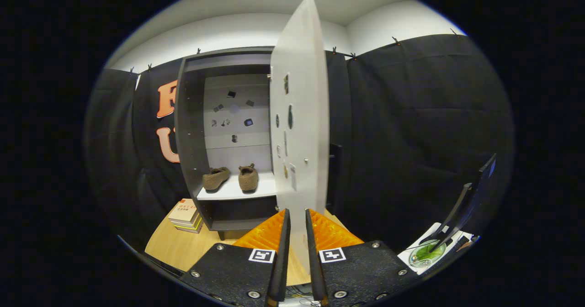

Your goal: Open the shoe cabinet door, grab the shoes and put them into the shoe cabinet, then close the shoe cabinet door.

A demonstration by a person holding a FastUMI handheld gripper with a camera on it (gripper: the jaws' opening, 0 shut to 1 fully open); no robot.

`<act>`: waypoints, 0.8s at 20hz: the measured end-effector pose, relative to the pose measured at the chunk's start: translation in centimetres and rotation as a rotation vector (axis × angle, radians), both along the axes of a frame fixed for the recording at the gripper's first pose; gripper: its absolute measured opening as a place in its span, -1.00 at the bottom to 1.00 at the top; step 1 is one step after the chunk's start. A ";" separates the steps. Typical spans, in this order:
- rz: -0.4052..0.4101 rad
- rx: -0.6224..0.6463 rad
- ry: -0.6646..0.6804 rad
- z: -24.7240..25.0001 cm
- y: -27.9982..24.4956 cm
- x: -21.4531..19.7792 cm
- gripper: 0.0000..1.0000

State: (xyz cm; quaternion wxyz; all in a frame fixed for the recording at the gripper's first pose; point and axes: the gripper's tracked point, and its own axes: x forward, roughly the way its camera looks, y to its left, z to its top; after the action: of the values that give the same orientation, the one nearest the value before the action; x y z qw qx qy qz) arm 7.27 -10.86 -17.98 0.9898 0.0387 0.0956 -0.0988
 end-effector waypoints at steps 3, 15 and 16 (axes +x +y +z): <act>-0.008 0.047 0.004 -1.6 -3.4 0.8 -0.46; 0.218 0.095 -0.006 -4.4 -4.4 6.9 -0.19; 0.229 0.080 -0.002 -4.4 -4.3 6.7 -0.18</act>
State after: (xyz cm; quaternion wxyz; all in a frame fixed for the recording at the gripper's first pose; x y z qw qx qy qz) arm 13.98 -15.21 -22.38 0.9923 0.0672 0.1020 0.0188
